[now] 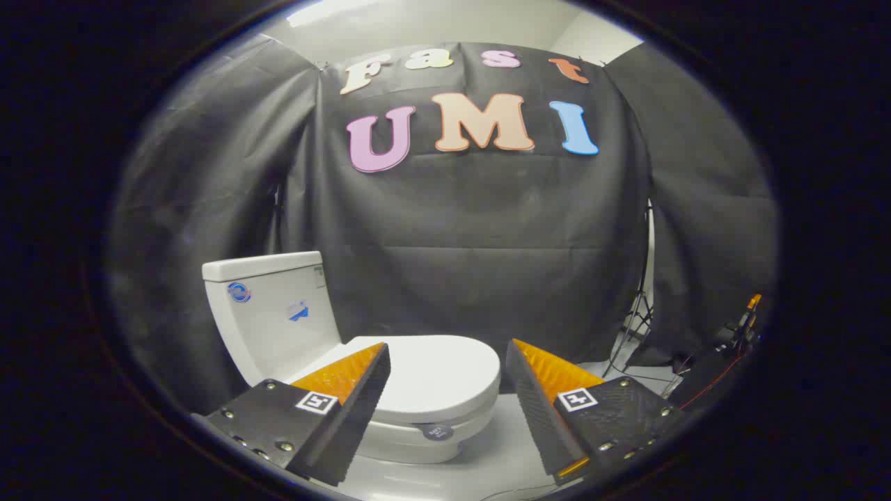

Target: Open the toilet lid.

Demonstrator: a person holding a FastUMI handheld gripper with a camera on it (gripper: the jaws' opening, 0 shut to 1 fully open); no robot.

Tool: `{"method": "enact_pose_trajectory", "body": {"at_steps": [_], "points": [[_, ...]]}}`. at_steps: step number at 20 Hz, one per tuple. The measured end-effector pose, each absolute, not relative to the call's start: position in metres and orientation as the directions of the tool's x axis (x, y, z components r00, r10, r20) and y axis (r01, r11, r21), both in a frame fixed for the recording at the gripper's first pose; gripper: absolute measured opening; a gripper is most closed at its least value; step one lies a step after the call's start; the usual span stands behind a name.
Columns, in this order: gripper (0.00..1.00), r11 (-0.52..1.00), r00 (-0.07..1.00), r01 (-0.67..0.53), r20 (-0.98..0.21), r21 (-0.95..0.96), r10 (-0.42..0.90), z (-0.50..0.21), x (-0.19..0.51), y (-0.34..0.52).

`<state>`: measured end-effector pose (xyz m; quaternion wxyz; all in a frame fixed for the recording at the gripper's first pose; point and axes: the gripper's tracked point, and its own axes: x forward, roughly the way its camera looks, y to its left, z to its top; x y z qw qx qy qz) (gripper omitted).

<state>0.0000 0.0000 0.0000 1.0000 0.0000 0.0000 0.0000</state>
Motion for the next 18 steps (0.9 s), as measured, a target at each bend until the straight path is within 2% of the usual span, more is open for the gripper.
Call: {"method": "enact_pose_trajectory", "body": {"at_steps": [18], "points": [[0.99,0.995,0.996,0.087,-0.028,0.052,-0.086,-0.003,-0.004,-0.046]]}}
